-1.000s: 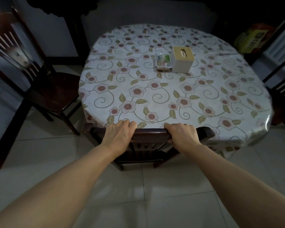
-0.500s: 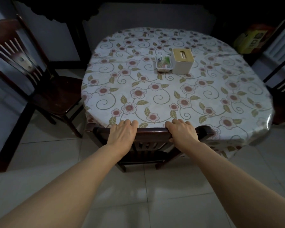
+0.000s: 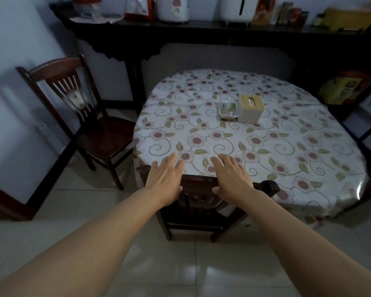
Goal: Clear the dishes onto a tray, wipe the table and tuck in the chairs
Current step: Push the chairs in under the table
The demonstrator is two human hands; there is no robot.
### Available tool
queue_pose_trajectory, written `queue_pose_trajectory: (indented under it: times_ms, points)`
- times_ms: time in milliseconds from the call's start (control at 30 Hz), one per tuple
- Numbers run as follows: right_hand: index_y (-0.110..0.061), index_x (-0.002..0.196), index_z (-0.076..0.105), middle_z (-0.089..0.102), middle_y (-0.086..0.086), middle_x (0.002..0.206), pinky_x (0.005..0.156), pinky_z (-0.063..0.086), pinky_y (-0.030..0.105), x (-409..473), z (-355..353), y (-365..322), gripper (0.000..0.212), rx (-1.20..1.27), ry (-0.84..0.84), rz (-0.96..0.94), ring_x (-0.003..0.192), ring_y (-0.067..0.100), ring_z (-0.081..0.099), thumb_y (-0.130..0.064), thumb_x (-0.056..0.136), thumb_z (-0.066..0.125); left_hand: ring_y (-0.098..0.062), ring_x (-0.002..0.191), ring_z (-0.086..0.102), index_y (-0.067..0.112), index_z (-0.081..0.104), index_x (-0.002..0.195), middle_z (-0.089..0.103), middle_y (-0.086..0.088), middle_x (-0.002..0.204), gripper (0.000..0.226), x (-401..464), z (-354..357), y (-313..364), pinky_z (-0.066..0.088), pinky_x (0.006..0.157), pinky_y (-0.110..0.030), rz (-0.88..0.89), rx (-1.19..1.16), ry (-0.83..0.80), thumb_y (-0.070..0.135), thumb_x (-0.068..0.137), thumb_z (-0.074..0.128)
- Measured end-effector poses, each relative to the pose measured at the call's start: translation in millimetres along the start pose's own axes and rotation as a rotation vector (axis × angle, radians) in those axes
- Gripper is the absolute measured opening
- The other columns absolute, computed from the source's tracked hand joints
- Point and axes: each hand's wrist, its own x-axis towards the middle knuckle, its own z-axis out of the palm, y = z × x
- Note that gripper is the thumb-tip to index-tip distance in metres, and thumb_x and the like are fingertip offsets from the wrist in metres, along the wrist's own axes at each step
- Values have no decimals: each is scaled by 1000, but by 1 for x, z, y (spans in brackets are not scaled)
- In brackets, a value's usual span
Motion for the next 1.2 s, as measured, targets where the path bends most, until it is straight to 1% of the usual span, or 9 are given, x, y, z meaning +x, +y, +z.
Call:
queue_pose_trajectory:
  times_ms: [133, 267, 333, 433, 633, 700, 867, 1033, 1200]
  points:
    - [-14, 142, 26, 23, 10, 150, 108, 28, 38, -3, -22, -21, 75, -1, 36, -24, 138, 28, 22, -28, 83, 69, -27, 132, 30, 13, 28, 137, 21, -9, 146, 66, -16, -27, -19, 30, 106, -46, -32, -1, 64, 30, 84, 62]
    - [-16, 141, 28, 21, 10, 151, 108, 29, 39, 1, -43, -52, 72, -18, 66, -44, 138, 29, 21, -30, 83, 69, -25, 132, 29, 13, 27, 138, 26, -6, 144, 63, -26, -51, -48, 26, 106, -45, -60, -26, 113, 28, 85, 59]
    - [-16, 139, 30, 22, 10, 150, 108, 30, 38, 6, -50, -70, 69, -37, 87, -47, 138, 29, 23, -30, 83, 68, -24, 131, 30, 14, 26, 139, 28, -5, 143, 66, -29, -60, -64, 26, 105, -43, -62, -20, 128, 30, 85, 59]
    - [-15, 138, 31, 22, 12, 149, 108, 29, 39, 17, -58, -101, 67, -51, 107, -31, 137, 30, 24, -32, 84, 67, -24, 131, 31, 16, 29, 137, 32, -4, 141, 60, -32, -71, -92, 26, 104, -42, -41, -47, 169, 29, 86, 58]
    - [-16, 141, 28, 25, 10, 149, 108, 30, 39, 52, -68, -188, 72, -42, 156, 31, 138, 29, 24, -34, 83, 67, -24, 134, 28, 17, 28, 139, 30, -4, 146, 63, -41, -88, -189, 24, 107, -45, 16, -44, 203, 33, 86, 58]
    - [-16, 141, 28, 24, 10, 149, 107, 32, 39, 64, -69, -217, 72, -36, 151, 45, 137, 29, 25, -34, 83, 67, -24, 135, 28, 16, 27, 140, 30, -5, 147, 64, -44, -90, -223, 23, 108, -46, 14, -52, 204, 33, 86, 58]
    - [-17, 143, 26, 25, 9, 149, 110, 28, 38, 108, -64, -291, 69, 1, 135, 33, 137, 28, 26, -31, 86, 64, -24, 138, 25, 17, 23, 142, 26, -5, 150, 74, -48, -91, -315, 23, 109, -47, -28, -29, 183, 36, 83, 63]
    - [-16, 142, 26, 25, 8, 148, 109, 28, 38, 175, -59, -349, 70, -1, 106, 1, 136, 27, 27, -29, 84, 63, -23, 141, 21, 17, 16, 146, 20, -5, 154, 81, -27, -85, -392, 21, 112, -48, -70, -22, 157, 37, 84, 64]
    - [-17, 141, 27, 26, 9, 147, 109, 29, 39, 265, -51, -386, 73, 35, 126, -19, 135, 28, 29, -33, 82, 67, -23, 142, 19, 17, 18, 145, 18, -5, 155, 80, 18, -80, -466, 20, 112, -48, -115, -7, 153, 36, 83, 64]
